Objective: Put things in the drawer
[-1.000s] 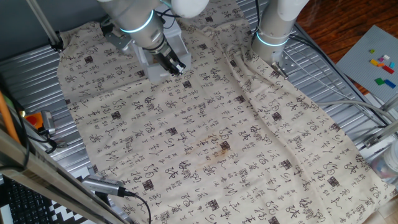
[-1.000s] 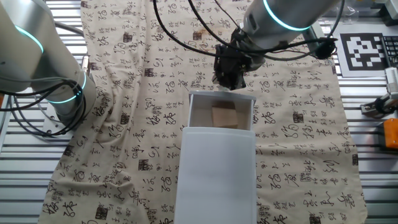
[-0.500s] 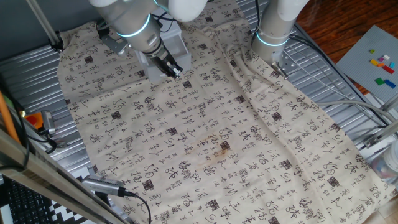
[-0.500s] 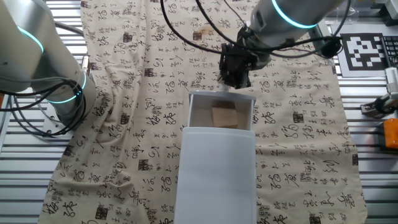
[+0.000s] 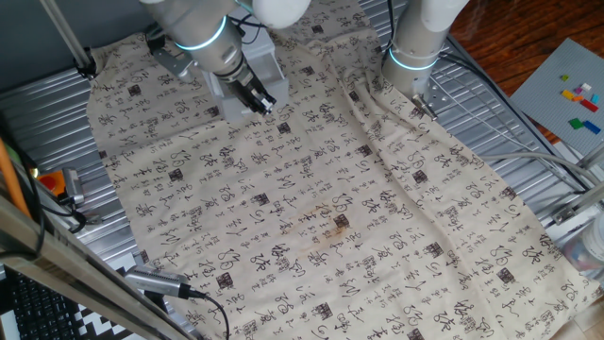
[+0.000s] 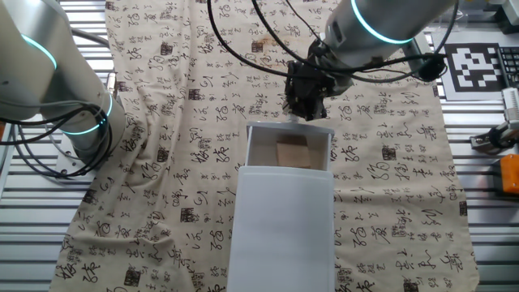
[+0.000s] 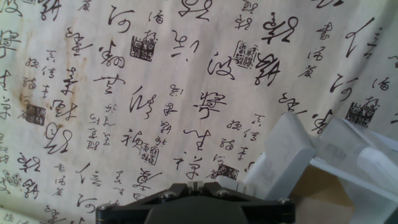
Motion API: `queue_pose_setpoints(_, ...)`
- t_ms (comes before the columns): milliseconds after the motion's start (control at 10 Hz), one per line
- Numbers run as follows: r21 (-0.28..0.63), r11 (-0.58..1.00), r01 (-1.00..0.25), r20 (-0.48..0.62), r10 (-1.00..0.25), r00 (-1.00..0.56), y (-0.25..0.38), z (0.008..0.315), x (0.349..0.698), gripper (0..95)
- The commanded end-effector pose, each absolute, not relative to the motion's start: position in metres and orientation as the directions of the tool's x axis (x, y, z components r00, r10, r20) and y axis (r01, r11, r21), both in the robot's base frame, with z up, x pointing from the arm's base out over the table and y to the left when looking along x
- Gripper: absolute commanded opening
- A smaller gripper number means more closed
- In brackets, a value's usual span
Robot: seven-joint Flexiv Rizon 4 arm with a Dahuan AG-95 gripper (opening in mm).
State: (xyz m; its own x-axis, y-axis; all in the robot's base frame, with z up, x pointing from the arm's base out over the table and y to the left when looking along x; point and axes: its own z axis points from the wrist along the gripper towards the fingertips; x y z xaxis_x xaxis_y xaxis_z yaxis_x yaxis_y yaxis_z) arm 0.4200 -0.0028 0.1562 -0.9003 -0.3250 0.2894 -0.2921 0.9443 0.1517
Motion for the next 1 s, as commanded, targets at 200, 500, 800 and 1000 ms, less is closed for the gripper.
queue_pose_setpoints(200, 0.159, 0.944, -0.290, 0.309, -0.327, -0.893, -0.006, 0.159, 0.418, 0.0)
queue_pose_setpoints(500, 0.157, 0.940, -0.303, 0.321, -0.339, -0.884, -0.007, 0.163, 0.415, 0.0)
queue_pose_setpoints(800, 0.164, 0.933, -0.320, 0.329, -0.357, -0.874, -0.017, 0.167, 0.412, 0.0)
queue_pose_setpoints(1000, 0.164, 0.930, -0.330, 0.339, -0.367, -0.866, -0.025, 0.171, 0.409, 0.0)
